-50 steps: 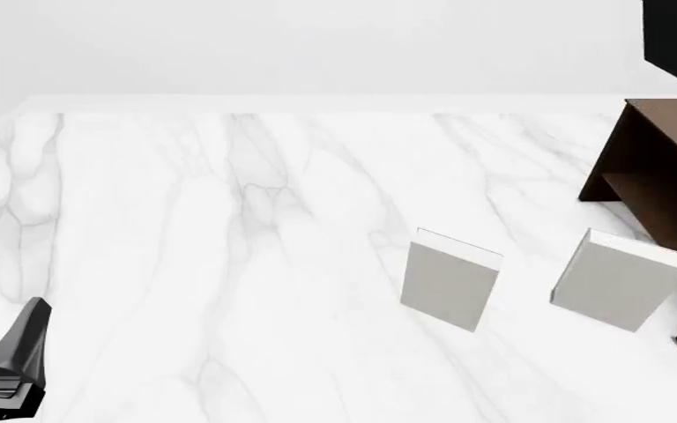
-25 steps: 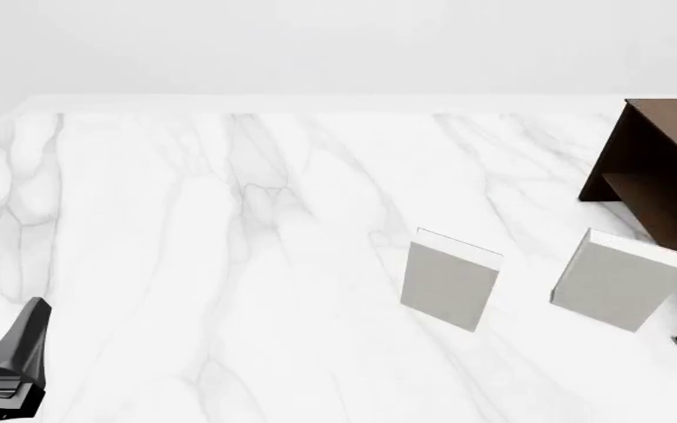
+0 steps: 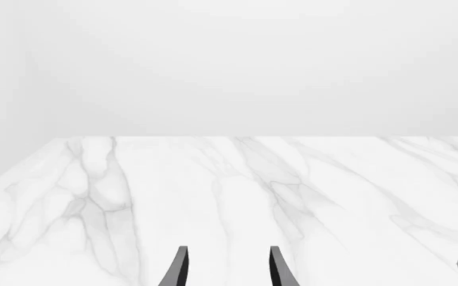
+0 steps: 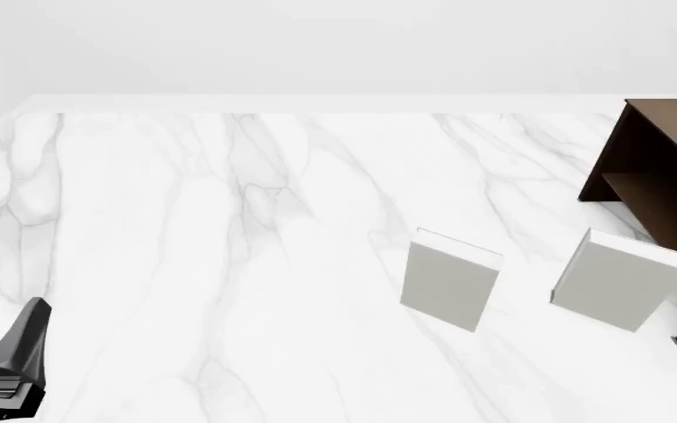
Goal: Pick up the book on the left and place it on top of the shelf.
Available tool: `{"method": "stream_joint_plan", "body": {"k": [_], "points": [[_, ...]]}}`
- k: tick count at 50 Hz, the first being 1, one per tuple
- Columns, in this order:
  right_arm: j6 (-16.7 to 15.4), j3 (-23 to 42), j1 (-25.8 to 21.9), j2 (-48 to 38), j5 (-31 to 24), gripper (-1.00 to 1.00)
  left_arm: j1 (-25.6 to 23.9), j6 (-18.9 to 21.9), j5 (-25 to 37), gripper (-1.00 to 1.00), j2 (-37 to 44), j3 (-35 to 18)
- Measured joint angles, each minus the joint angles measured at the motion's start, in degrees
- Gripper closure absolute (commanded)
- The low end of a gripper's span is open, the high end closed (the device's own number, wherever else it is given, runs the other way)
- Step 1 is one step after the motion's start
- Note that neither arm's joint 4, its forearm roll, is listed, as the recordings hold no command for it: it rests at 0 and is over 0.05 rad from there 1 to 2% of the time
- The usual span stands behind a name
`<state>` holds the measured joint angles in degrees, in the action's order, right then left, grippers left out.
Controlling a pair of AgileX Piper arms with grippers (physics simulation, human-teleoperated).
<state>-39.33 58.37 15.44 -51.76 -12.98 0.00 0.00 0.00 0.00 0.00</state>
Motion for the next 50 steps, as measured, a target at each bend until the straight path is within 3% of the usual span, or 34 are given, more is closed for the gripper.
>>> {"method": "stream_joint_plan", "body": {"k": [50], "points": [[-3.9, 0.4, 9.3, -2.9, 2.6, 1.0, 0.0, 0.0, 0.0, -1.0, 0.0, 0.0]]}}
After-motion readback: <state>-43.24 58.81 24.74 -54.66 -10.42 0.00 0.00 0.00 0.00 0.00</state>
